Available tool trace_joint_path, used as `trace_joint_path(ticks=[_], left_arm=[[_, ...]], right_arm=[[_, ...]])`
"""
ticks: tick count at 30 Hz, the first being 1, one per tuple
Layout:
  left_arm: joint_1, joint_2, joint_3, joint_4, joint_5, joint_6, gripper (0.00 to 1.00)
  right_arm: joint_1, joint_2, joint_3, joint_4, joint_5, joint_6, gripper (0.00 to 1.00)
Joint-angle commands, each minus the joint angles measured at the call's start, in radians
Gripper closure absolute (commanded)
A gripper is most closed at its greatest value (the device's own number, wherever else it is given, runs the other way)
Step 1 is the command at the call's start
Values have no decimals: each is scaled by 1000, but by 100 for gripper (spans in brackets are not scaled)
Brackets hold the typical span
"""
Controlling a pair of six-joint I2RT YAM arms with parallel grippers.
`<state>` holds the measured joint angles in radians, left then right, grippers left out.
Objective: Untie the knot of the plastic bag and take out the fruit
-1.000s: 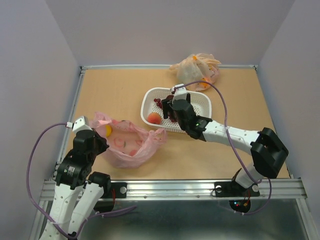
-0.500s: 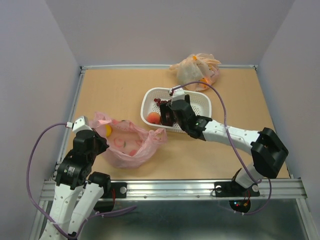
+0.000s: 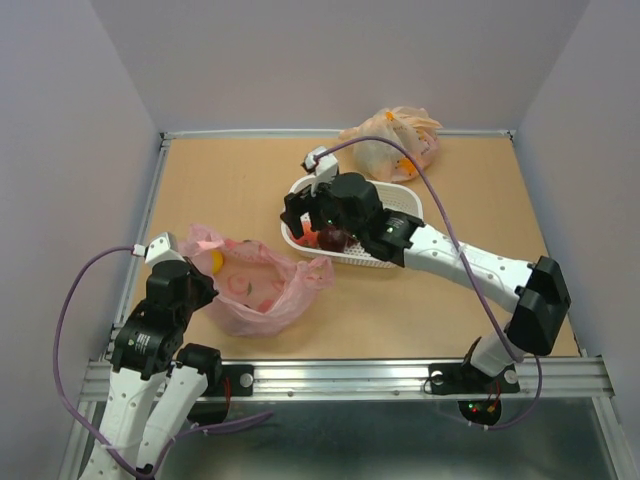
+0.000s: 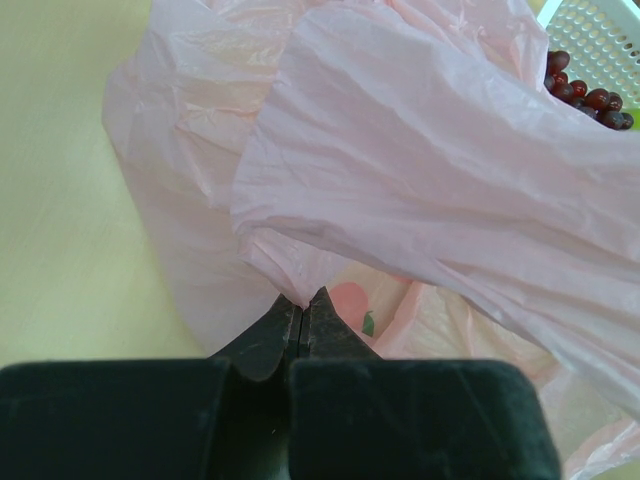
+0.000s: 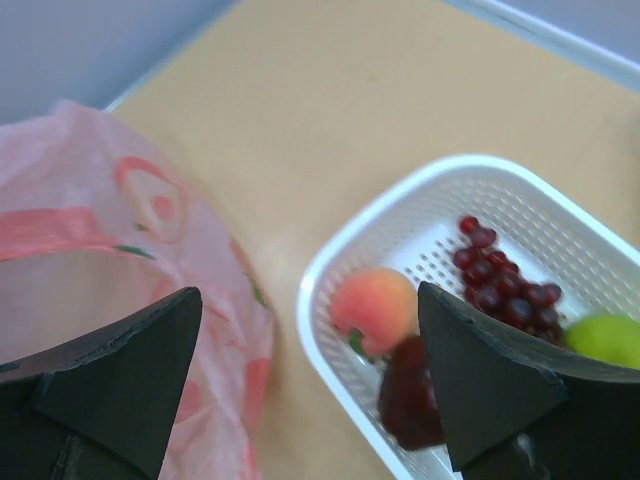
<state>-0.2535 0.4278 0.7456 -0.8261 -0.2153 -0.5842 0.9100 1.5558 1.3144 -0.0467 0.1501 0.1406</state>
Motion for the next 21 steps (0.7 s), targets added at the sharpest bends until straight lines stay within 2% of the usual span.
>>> trace_joint_path(ticks=[1,5,10,14,21], left_arm=[[3,-1,-12,35,-7,12,100],[3,-6,-12,36,-7,12,100],[3,-18,-14,38,-7,11,100],[3,-27,-14,38,-6,12,100],[3,-32,-14,41,-1,14,100]], right_arm=[[108,58,144,-48,-185,-55,7],[190,147,196,-56,-236,-41,9],[271,263,236,-58,-257,-6,17],[299,346,247,-58,-268,10,21],[326,464,253,-58,-277,31,22]])
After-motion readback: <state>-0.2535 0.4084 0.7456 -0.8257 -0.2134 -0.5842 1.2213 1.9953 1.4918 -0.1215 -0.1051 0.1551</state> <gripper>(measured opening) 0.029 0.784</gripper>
